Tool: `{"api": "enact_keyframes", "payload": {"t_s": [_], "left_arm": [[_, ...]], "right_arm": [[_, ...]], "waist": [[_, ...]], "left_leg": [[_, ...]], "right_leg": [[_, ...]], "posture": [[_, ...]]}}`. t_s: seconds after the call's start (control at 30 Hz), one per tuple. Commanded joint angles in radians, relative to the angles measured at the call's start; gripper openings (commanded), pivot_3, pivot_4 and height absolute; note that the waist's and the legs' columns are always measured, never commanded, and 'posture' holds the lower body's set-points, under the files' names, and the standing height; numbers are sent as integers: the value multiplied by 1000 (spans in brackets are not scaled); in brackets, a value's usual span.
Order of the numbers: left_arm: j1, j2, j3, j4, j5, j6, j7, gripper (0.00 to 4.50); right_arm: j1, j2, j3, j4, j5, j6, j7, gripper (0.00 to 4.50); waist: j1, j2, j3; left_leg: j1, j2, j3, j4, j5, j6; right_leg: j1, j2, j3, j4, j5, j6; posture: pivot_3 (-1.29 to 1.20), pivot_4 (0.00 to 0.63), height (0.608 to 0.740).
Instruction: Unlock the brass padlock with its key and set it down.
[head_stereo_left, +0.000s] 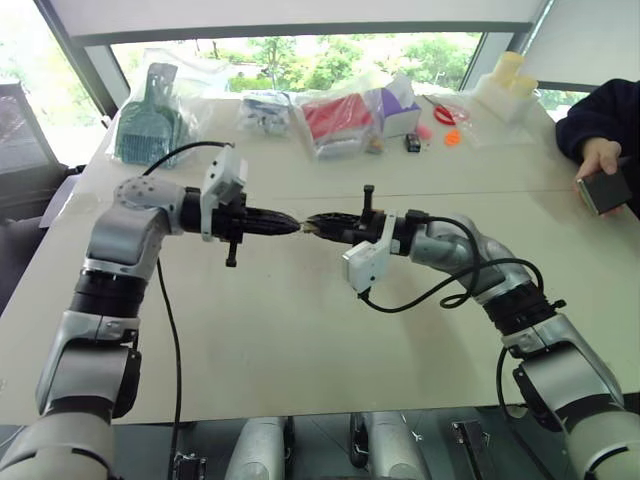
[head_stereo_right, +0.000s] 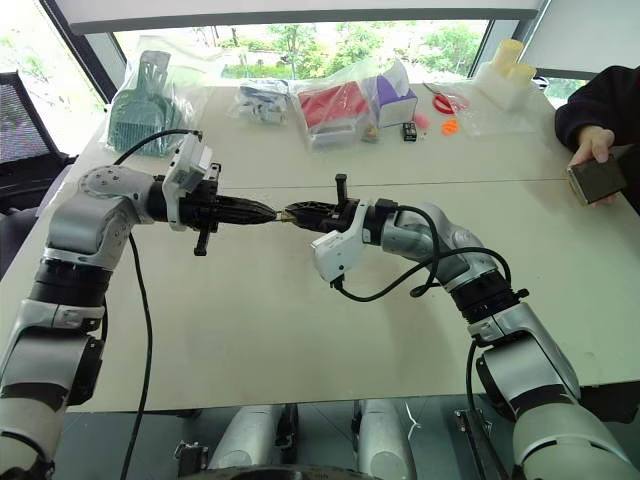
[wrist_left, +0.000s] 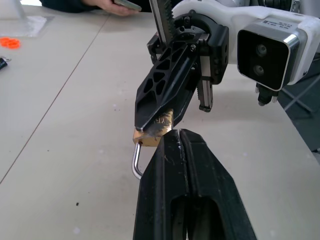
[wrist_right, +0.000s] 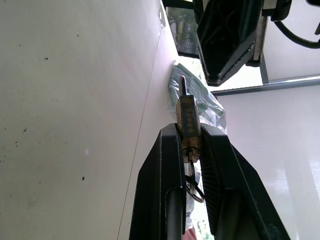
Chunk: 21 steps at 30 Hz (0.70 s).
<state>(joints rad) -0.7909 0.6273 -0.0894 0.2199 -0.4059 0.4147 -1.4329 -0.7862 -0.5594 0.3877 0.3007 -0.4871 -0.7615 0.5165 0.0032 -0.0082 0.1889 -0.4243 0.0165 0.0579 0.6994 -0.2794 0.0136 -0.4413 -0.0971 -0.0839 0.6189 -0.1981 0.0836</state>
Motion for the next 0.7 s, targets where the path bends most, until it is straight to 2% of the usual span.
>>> {"api": "enact_keyframes", "payload": {"t_s": [0.03, 0.7], "left_arm": [[-3, 7, 12, -8, -1, -18, 2, 27], [-55, -100, -1, 248, 111, -215, 69, 27]], "right_arm": [[-16, 2, -19, -26, 18, 0, -2, 0], [-16, 5, -17, -51, 23, 11, 15, 0]], "waist": [[1, 0, 0], [2, 0, 0]], "left_leg": [[0, 0, 0, 0, 0, 0], [0, 0, 1, 0, 0, 0]], "right_leg": [[0, 0, 0, 0, 0, 0], [0, 0, 0, 0, 0, 0]], "posture": [[0, 150, 740], [0, 150, 740]]}}
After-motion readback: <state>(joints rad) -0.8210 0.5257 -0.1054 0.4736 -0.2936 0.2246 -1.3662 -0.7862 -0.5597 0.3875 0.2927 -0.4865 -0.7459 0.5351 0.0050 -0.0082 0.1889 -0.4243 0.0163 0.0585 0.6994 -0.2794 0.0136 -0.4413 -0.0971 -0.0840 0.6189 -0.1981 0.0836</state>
